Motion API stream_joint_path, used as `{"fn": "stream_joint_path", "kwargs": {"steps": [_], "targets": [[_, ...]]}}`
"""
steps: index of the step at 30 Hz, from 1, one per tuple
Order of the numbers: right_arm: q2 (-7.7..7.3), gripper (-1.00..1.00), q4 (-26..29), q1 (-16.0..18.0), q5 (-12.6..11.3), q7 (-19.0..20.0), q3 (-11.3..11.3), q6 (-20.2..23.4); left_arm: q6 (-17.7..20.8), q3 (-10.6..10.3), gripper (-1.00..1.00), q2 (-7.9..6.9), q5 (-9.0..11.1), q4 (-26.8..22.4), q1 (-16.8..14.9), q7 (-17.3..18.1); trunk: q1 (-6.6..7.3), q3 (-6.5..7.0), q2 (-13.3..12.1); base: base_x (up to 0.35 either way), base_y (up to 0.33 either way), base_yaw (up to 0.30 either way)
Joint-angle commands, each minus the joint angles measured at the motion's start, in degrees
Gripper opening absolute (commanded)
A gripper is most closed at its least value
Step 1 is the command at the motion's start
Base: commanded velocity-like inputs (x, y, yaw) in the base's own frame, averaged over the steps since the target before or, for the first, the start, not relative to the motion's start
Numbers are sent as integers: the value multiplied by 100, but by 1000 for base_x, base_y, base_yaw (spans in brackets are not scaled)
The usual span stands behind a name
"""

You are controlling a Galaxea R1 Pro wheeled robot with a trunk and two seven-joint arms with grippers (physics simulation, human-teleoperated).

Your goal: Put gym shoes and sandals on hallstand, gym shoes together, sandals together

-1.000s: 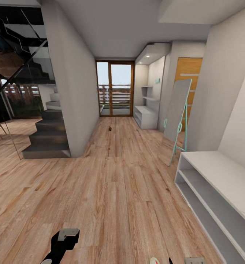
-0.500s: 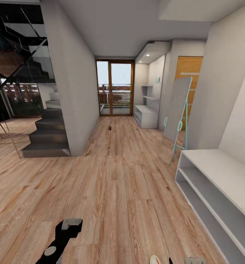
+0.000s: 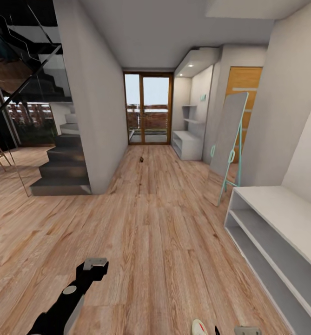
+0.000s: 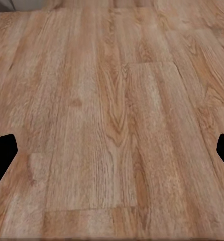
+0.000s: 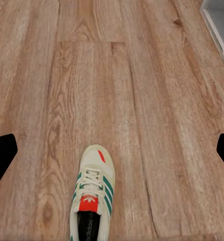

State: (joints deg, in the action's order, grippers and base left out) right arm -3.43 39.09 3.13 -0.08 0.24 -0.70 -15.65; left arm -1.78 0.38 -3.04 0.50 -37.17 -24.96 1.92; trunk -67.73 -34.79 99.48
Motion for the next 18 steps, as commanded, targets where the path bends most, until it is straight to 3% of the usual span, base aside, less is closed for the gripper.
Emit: {"fn": "stream_joint_path", "kwargs": {"steps": [1,7,18], "targets": [[1,100,2,3,-1,3,-3,-17,39,6,100,2,6,-14,-12,27,-22,-26,44,0,0,15],[1,100,24,3,-3,9,-2,-17,233,14,100,47,9,-70,-41,47,-154,-137,285,0,0,6],[1,100,26,3,-4,4,-2,-17,217,62,100,38,13,-20,-29,53,-395,-335,726,0,0,0]]}}
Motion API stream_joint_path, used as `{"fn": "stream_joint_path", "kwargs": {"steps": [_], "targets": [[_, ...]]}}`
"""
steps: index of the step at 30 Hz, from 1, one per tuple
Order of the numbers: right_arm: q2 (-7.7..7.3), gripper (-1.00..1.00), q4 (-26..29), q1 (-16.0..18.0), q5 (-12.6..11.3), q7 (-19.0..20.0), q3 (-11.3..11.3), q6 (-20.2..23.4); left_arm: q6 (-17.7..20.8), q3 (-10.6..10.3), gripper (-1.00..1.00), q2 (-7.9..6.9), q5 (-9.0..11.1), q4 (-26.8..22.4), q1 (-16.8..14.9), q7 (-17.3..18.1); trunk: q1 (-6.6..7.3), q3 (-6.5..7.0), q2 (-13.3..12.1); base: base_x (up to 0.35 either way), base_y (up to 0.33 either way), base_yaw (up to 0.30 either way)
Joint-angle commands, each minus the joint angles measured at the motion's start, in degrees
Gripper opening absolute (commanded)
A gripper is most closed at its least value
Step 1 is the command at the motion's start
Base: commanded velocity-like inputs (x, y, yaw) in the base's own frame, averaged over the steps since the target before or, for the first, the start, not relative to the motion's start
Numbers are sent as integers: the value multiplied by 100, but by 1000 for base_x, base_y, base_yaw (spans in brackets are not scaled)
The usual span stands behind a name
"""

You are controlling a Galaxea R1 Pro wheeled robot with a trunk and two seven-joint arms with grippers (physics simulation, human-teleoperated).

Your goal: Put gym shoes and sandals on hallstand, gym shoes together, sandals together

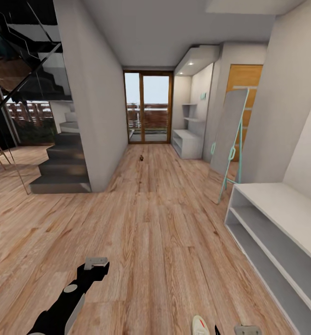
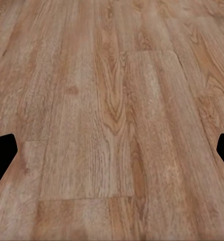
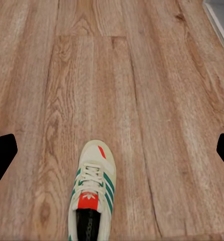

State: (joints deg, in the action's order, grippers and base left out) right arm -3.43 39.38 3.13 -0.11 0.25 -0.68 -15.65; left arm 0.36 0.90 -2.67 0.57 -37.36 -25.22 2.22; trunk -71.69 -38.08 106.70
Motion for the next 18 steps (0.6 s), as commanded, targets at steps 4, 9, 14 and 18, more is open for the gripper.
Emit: {"fn": "stream_joint_path", "kwargs": {"steps": [4,9,14,18], "targets": [[0,100,-14,3,1,2,-3,-17,-2,13,100,0,7,-3,-1,24,-88,-78,164,0,0,0],[0,100,-29,3,5,1,-3,-17,-7,14,100,2,6,-1,-1,24,-198,-168,365,0,0,0],[0,100,-33,3,3,2,-3,-17,-7,9,100,3,5,0,-3,24,-307,-257,565,0,0,0],[0,100,-35,3,2,2,-4,-17,-4,8,100,3,5,-3,-4,22,-395,-329,726,0,0,0]]}}
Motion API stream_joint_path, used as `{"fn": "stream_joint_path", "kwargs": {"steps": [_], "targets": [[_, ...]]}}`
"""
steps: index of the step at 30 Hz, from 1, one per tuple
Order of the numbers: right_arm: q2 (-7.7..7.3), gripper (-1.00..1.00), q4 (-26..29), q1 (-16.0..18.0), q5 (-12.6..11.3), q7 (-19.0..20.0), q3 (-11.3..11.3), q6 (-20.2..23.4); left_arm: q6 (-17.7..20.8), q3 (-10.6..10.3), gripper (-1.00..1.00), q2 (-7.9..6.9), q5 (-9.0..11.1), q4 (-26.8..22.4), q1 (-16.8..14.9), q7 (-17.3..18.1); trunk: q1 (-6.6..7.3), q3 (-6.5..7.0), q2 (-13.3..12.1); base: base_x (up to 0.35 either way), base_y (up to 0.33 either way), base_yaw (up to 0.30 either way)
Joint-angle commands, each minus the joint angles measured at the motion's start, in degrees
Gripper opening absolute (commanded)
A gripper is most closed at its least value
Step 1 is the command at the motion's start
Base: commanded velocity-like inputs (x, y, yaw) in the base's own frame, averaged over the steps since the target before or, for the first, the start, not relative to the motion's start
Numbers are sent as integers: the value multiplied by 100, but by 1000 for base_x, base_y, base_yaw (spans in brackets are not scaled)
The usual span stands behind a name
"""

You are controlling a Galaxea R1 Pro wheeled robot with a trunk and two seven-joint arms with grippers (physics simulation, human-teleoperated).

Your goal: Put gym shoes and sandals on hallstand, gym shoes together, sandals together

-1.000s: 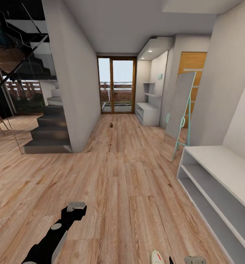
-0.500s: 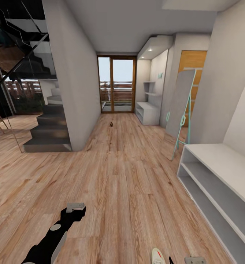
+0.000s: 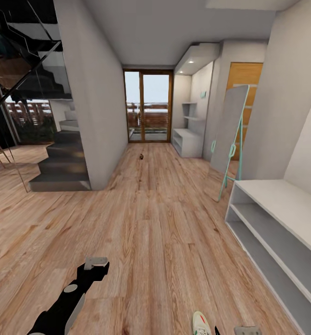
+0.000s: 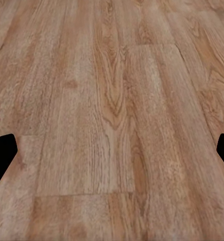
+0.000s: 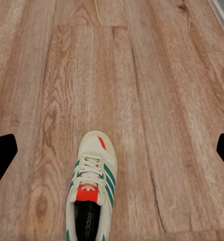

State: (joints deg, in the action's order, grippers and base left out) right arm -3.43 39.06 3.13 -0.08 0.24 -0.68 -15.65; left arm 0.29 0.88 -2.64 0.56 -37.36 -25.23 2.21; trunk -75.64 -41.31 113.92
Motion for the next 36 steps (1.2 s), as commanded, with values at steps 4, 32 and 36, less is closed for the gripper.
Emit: {"fn": "stream_joint_path", "kwargs": {"steps": [4,32,36], "targets": [[0,100,-4,3,-1,2,-8,-17,5,7,100,1,6,-1,-5,19,-88,-81,164,0,0,10],[0,100,944,269,-10,-4,-11,748,59,-18,100,18,6,10,-8,25,-703,-797,1287,0,0,83],[0,100,928,391,-10,0,-11,845,61,-22,100,18,9,10,-8,23,-790,-904,1448,0,0,90]]}}
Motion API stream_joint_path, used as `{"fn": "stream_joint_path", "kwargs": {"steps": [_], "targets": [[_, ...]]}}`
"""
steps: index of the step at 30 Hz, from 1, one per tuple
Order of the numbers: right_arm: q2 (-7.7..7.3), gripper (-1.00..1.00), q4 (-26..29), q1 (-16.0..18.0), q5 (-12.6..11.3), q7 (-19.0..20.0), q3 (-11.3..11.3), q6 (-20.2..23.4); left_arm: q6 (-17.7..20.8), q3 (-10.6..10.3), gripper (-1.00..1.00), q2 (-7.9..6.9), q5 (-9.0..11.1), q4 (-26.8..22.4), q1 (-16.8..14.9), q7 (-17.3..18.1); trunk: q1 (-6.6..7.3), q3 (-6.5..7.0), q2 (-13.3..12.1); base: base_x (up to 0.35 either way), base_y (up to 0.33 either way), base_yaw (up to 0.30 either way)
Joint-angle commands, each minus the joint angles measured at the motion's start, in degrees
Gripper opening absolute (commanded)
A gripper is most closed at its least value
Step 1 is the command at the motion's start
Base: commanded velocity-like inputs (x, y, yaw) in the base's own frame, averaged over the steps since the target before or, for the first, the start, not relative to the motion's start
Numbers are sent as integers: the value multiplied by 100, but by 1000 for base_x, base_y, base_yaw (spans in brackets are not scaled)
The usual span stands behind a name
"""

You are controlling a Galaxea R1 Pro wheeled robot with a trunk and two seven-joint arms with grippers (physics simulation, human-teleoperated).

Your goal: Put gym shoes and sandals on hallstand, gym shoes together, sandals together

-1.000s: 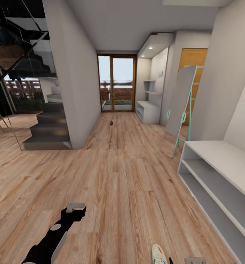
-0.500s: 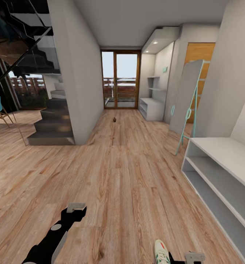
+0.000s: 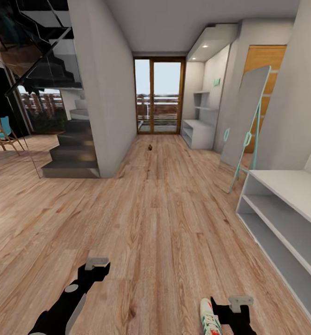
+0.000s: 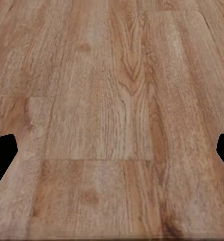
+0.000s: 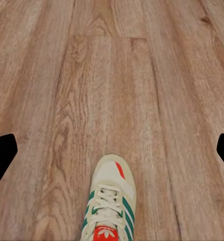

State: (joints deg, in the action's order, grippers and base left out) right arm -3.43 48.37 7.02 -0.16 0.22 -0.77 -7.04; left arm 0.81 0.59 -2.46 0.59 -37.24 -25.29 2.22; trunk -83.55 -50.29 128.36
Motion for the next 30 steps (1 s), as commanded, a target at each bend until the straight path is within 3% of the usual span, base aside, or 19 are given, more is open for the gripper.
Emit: {"fn": "stream_joint_path", "kwargs": {"steps": [1,9,17,30], "targets": [[0,100,-21,22,-2,3,-3,-4,10,6,100,0,7,-3,-3,23,-21,-33,44,0,0,88],[-12,100,-601,96,-2,12,-3,18,31,-15,100,149,12,-76,-194,102,-197,-247,365,0,0,78],[-25,100,-722,98,4,13,3,-12,42,-10,100,173,12,-81,-464,112,-373,-460,686,0,0,55],[-26,100,-740,98,4,26,5,-17,42,1,100,162,12,-67,-520,112,-658,-730,1207,0,0,-12]]}}
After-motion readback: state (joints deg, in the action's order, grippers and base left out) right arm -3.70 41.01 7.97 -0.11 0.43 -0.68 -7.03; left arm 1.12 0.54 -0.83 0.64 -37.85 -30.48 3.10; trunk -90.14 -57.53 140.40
